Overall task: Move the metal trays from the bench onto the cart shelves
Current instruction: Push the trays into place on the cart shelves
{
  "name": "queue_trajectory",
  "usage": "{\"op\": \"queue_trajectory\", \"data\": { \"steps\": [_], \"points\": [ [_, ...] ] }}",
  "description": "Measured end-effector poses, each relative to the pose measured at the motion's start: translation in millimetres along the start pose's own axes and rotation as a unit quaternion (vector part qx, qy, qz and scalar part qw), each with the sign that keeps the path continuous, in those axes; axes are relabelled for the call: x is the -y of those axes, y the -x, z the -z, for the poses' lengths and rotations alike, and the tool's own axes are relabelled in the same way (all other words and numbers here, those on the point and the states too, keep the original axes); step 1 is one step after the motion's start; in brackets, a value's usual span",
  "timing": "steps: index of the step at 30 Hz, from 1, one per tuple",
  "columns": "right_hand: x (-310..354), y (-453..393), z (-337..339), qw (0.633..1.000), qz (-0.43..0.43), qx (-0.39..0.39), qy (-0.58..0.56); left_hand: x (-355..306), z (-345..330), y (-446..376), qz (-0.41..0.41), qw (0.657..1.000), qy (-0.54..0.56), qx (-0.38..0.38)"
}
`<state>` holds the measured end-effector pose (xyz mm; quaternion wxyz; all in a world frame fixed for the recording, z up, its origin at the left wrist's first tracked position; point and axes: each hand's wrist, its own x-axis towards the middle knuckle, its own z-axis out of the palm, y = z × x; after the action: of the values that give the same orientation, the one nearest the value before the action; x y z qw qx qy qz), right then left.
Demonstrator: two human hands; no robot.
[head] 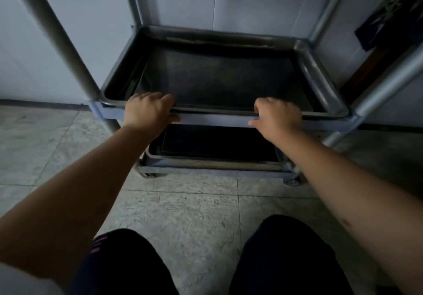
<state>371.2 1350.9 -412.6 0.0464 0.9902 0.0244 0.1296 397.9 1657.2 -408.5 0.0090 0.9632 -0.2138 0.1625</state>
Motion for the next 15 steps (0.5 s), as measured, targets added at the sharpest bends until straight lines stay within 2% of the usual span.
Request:
{"op": "queue_trajectory", "data": {
  "steps": [4,7,11,13,15],
  "points": [
    [-1,3,-6,0.999,0.002,-0.033,-0.007,-2,-2,1,0.017,1.0,0.006,-0.005],
    [3,13,-8,0.996,0.007,-0.086,-0.008,-7,-4,5,0.032,0.999,0.0,-0.012],
    [10,33,-24,0.987,-0.003,-0.153,-0.053,-2,-23,17,0.006,0.997,-0.019,-0.069],
    [19,57,-46,0.978,0.038,-0.19,-0.077,-3,-45,39,-0.041,0.992,-0.007,-0.121],
    [30,80,-80,0.967,0.135,-0.198,-0.088,-9,-78,66,-0.11,0.988,0.008,-0.111]
  ]
}}
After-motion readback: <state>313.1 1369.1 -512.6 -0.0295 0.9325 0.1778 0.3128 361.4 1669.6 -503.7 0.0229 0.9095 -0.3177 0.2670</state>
